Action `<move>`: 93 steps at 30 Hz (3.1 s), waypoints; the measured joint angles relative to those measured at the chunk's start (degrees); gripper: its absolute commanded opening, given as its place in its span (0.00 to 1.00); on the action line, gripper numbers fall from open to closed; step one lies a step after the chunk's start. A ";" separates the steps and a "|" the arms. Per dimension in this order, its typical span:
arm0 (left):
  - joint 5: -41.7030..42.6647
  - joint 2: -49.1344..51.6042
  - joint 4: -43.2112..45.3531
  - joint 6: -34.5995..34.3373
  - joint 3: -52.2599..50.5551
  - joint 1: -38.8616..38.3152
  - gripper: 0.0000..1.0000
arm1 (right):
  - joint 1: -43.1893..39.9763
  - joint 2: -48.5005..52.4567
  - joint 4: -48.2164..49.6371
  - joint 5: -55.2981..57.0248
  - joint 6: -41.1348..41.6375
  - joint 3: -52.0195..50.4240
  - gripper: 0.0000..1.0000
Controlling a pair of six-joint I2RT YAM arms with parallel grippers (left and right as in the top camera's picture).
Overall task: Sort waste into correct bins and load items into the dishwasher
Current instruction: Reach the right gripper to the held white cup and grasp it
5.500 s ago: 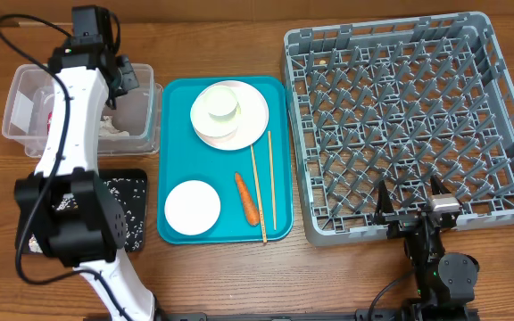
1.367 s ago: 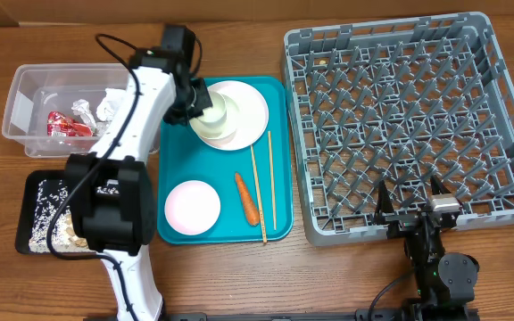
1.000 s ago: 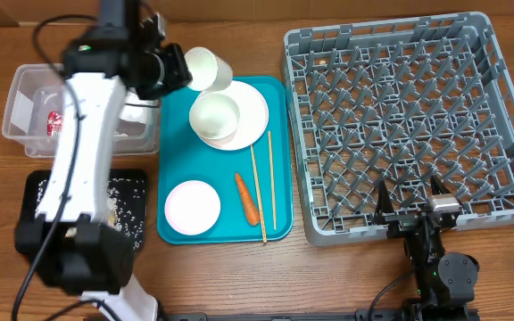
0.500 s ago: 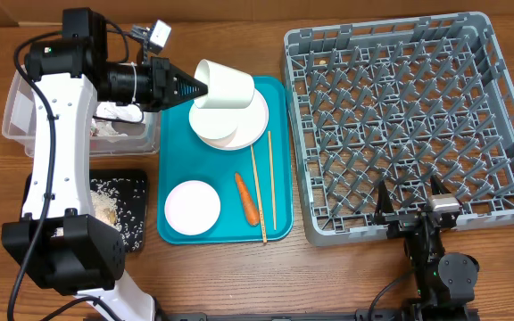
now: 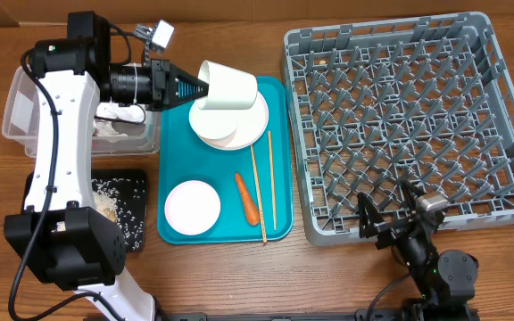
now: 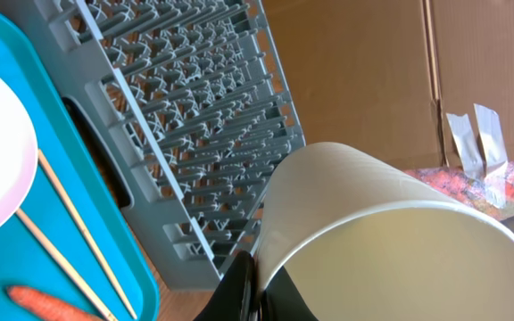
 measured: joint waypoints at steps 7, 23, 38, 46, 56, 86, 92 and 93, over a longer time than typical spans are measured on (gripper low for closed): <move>0.26 0.00 -0.39 0.31 0.00 -0.02 0.05 | 0.00 6.78 -17.09 -3.28 4.59 21.22 1.00; 9.14 0.00 0.74 0.33 0.00 -8.11 0.04 | 0.00 51.23 -28.17 -22.21 5.97 54.55 1.00; 12.70 0.00 0.81 1.42 0.00 -13.25 0.04 | 0.00 67.43 -10.45 -55.01 1.55 55.12 0.86; 12.70 0.00 0.94 1.46 0.00 -16.09 0.04 | 2.97 69.59 1.62 -59.74 0.07 55.15 0.80; 15.93 0.00 0.87 1.64 0.00 -17.27 0.04 | 7.30 69.94 7.28 -59.17 0.15 55.15 0.80; 12.61 0.00 -0.59 1.86 0.00 -17.79 0.04 | 7.76 70.49 13.90 -52.74 0.79 55.15 0.71; 12.50 0.00 -0.09 2.51 0.00 -17.77 0.16 | 7.50 70.66 13.92 -52.72 1.22 55.15 0.49; 11.96 0.00 0.39 2.78 0.00 -17.79 0.21 | 7.50 70.71 14.12 -52.63 1.22 55.15 0.46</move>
